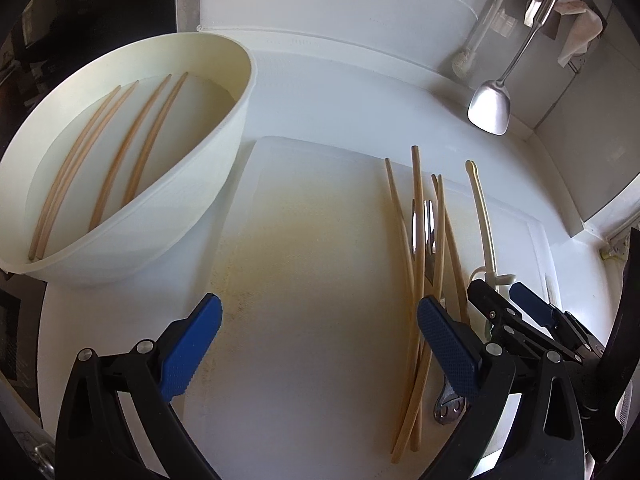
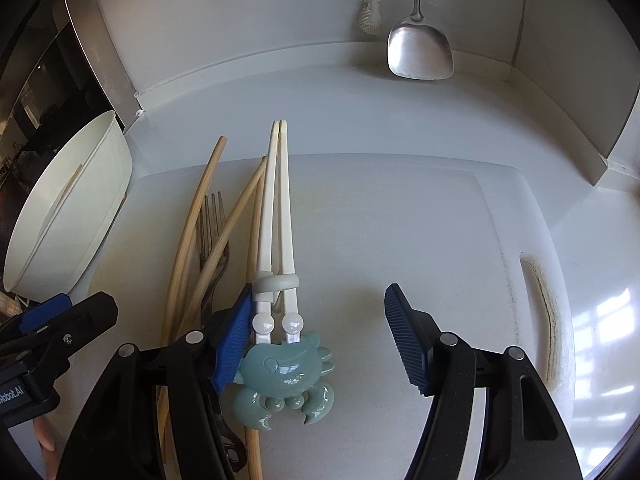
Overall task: Organize utensils
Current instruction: 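Lower the right gripper onto the crab-handled training chopstick while the left gripper grasps a wooden chopstick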
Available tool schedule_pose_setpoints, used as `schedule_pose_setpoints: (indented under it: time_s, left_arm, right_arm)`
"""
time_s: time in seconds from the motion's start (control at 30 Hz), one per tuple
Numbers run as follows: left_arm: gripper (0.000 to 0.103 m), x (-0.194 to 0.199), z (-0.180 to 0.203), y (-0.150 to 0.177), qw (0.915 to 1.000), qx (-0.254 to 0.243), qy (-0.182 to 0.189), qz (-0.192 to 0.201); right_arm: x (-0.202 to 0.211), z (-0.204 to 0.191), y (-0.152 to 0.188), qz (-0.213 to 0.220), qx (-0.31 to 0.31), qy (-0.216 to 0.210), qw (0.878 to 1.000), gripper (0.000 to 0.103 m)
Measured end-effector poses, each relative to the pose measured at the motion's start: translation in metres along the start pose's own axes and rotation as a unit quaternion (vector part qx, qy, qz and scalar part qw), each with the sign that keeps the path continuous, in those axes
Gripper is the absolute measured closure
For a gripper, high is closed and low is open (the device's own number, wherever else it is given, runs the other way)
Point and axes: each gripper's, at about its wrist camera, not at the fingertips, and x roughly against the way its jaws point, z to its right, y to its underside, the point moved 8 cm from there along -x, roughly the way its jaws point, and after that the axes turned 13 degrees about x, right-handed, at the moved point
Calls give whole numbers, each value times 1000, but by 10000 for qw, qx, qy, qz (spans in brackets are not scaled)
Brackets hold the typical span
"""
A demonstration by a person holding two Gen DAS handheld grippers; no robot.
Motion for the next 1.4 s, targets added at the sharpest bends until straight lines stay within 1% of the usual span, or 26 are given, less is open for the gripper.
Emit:
schedule_pose_setpoints:
  time_s: [0.13,0.17,0.37,0.53,0.6,0.67,0.7,0.77,0.83,1.03,1.1,1.13,1.3,1.37,1.4]
  left_arm:
    - [7,-12,10,3,9999,-60,76,-109]
    - [7,-14,13,4,9999,-71,91,-124]
    - [7,-24,22,4,9997,-187,73,-106]
    - [7,-31,25,-1,9997,-252,11,-15]
    - [8,-32,25,-3,9995,-303,-67,51]
    - [17,-31,26,-3,9992,-362,-116,106]
    - [18,-31,26,-3,9990,-402,-138,132]
    - [24,-30,28,-3,9987,-448,-177,172]
    - [27,-29,27,-3,9983,-495,-230,216]
    - [37,-23,20,-6,9985,-450,-152,271]
    - [43,-22,17,-7,9983,-459,-183,315]
    - [48,-21,16,-6,9981,-481,-206,338]
    - [62,-19,10,-7,9967,-600,-277,468]
    - [72,-19,8,-9,9961,-641,-319,517]
    - [73,-20,7,-10,9960,-648,-322,532]
  right_arm:
    - [2,7,0,100,-12,8,9999,51]
    - [3,9,0,113,-19,20,9999,52]
    - [5,17,0,168,-47,35,9998,52]
    - [5,17,-1,198,20,82,9998,52]
    - [5,16,-1,208,39,98,9997,52]
    - [6,16,-1,217,55,100,9997,52]
    - [6,16,0,222,65,101,9997,52]
    - [5,16,0,224,81,105,9997,52]
    - [5,17,0,222,81,108,9997,52]
    - [5,16,0,220,104,125,9996,52]
    - [5,16,1,219,120,137,9996,52]
    - [5,16,1,216,132,148,9996,52]
    - [3,16,-1,207,223,212,9993,52]
    - [3,15,-1,210,216,216,9993,52]
    - [3,15,-1,209,229,222,9993,52]
